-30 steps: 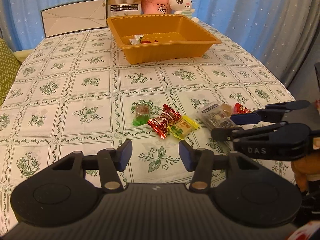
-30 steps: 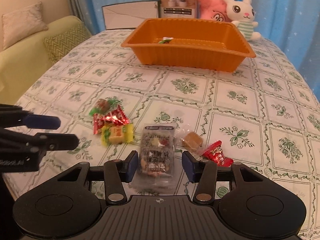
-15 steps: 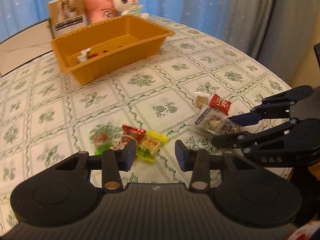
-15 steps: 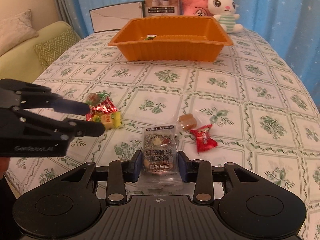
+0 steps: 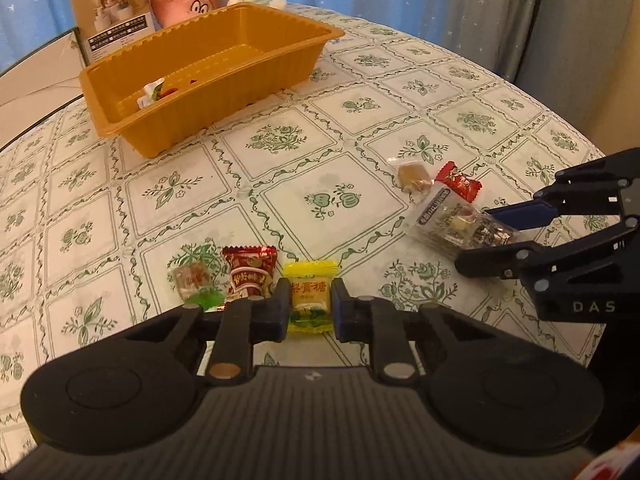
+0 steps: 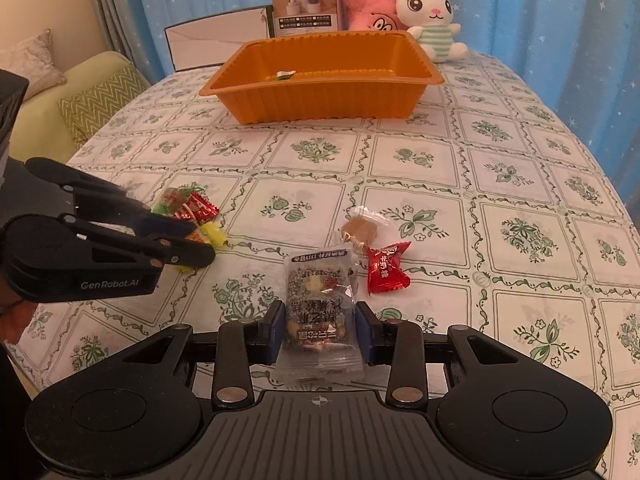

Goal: Organize snacks
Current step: 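Grasp the clear nut packet with right tool while left tool grasps the yellow candy, then carry the nut packet and yellow candy up over the orange tray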

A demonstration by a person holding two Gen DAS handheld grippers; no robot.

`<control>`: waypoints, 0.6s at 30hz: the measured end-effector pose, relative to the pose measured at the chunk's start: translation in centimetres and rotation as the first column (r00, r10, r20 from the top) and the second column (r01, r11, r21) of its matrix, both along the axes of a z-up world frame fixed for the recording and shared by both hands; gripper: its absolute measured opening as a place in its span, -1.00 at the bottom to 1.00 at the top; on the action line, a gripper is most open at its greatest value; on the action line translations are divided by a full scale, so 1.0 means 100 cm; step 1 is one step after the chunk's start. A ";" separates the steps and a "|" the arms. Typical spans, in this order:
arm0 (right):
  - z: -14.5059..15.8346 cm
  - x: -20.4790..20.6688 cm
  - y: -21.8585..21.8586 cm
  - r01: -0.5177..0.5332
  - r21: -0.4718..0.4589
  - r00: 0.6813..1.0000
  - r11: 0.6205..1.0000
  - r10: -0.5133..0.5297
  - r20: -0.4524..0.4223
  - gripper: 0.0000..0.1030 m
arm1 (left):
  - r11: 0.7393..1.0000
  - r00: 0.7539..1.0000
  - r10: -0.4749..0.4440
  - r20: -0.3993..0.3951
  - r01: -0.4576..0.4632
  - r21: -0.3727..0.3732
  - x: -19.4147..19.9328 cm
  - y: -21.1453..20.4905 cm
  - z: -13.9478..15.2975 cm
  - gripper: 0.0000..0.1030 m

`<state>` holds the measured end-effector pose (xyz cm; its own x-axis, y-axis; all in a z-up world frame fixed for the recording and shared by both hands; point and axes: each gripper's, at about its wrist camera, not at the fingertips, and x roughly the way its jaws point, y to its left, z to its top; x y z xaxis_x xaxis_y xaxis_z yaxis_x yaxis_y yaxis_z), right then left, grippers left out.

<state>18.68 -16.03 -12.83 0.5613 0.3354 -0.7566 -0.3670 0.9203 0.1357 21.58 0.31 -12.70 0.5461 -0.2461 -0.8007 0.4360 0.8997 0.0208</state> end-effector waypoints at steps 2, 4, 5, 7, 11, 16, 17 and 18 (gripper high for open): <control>0.000 -0.001 0.002 0.003 -0.006 1.000 1.000 -0.003 0.005 -0.27 | 1.000 1.000 0.030 -0.004 -0.030 -0.001 -0.004 -0.001 0.001 -0.66; 0.002 -0.002 0.002 0.006 0.001 1.000 1.000 -0.006 0.011 -0.28 | 0.998 0.998 0.067 -0.010 -0.067 -0.020 -0.010 0.000 0.004 -0.66; 0.004 -0.003 0.001 0.006 0.006 1.000 1.000 -0.006 0.019 -0.28 | 0.995 0.996 0.088 -0.011 -0.088 -0.038 -0.014 0.001 0.007 -0.66; 0.010 -0.006 0.001 0.003 0.014 0.999 1.000 -0.003 0.038 -0.29 | 0.991 0.993 0.121 -0.009 -0.122 -0.064 -0.021 0.003 0.011 -0.66; 0.022 -0.010 0.002 -0.005 0.021 0.998 1.000 0.003 0.070 -0.29 | 0.981 0.985 0.172 0.003 -0.171 -0.093 -0.032 0.007 0.022 -0.66; 0.038 -0.013 0.002 0.003 0.030 0.995 1.000 -0.006 0.104 -0.29 | 0.970 0.975 0.219 0.026 -0.214 -0.114 -0.038 0.010 0.037 -0.66; 0.041 -0.014 0.003 0.004 0.032 0.994 0.999 -0.007 0.108 -0.29 | 0.968 0.973 0.227 0.032 -0.222 -0.118 -0.038 0.010 0.041 -0.66; 0.044 -0.014 0.003 0.005 0.033 0.993 0.999 -0.009 0.114 -0.29 | 0.966 0.971 0.235 0.037 -0.229 -0.123 -0.038 0.011 0.045 -0.66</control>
